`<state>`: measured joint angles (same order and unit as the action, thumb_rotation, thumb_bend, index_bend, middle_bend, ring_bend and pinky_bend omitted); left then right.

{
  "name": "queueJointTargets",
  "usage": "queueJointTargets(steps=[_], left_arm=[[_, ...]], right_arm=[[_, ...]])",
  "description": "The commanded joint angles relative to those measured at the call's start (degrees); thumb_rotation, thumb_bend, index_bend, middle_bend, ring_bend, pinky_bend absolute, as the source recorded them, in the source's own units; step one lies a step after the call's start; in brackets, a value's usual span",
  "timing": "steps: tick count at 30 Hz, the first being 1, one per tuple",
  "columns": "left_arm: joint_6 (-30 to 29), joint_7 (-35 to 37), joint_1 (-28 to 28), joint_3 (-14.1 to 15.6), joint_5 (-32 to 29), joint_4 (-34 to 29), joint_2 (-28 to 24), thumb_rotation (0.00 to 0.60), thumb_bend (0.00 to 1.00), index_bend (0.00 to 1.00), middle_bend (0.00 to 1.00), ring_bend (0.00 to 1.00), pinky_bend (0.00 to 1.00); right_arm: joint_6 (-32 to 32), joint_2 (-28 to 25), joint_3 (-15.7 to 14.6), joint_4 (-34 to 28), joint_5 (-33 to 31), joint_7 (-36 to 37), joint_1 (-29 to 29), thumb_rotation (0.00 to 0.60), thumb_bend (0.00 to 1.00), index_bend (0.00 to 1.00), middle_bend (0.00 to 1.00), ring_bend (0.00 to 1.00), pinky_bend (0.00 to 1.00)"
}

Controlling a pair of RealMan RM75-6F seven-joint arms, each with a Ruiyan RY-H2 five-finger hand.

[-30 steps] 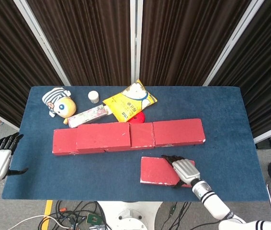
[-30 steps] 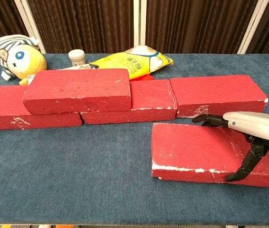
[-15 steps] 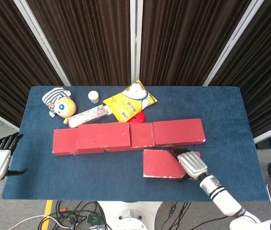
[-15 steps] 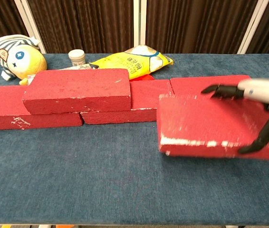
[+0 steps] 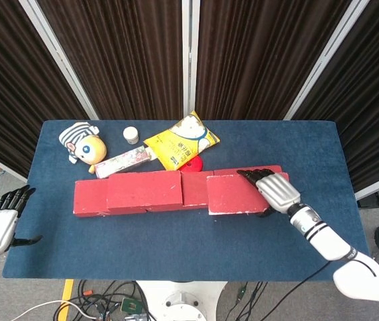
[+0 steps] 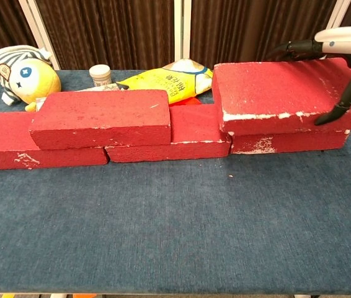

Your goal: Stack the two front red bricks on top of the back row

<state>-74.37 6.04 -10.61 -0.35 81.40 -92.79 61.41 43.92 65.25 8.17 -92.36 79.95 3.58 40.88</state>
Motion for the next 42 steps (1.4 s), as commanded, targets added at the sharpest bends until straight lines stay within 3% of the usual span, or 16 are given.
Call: queueJointTargets(steps=[1,9,21,32,42], left_arm=[[0.19,-0.11,-0.03,-0.01,-0.06,-0.18,-0.05,0.600,0.00,0.00,0.00,0.00,0.01],[1.87,-0.17,-0.72,-0.33,-0.79,-0.22,-0.02,0.600,0.00,0.00,0.00,0.00,0.01],[3.75,1.11,-1.36,-0.87,-2.07,0.89,0.79,0.600,0.00,0.00,0.00,0.00,0.01],[3.41,2.31,-1.41,-1.10,-1.44,2.26,1.60,0.600,0.00,0.00,0.00,0.00,0.01],[-0.39,1.87,-0.48,-1.62,0.30,4.69,3.42,0.600,0.00,0.00,0.00,0.00,0.01]], right_arm=[[-3.54,3.27,0.66,7.13,3.77,6.00,4.10,0.600,0.06,0.00,0.21,0.16,0.22],[-8.01,7.58,-0.48,15.65,6.80,13.01,9.27,0.600,0.06,0.00,0.21,0.16,0.19],[-10.91,11.75,-3.03,23.57,10.10,22.95,14.52,0.600,0.06,0.00,0.21,0.16,0.19],[-10.42,15.02,-5.59,28.11,12.54,30.17,17.44,0.600,0.06,0.00,0.20,0.16,0.19],[-9.32,16.05,-7.59,29.91,13.44,33.76,18.90,0.600,0.06,0.00,0.20,0.16,0.19]])
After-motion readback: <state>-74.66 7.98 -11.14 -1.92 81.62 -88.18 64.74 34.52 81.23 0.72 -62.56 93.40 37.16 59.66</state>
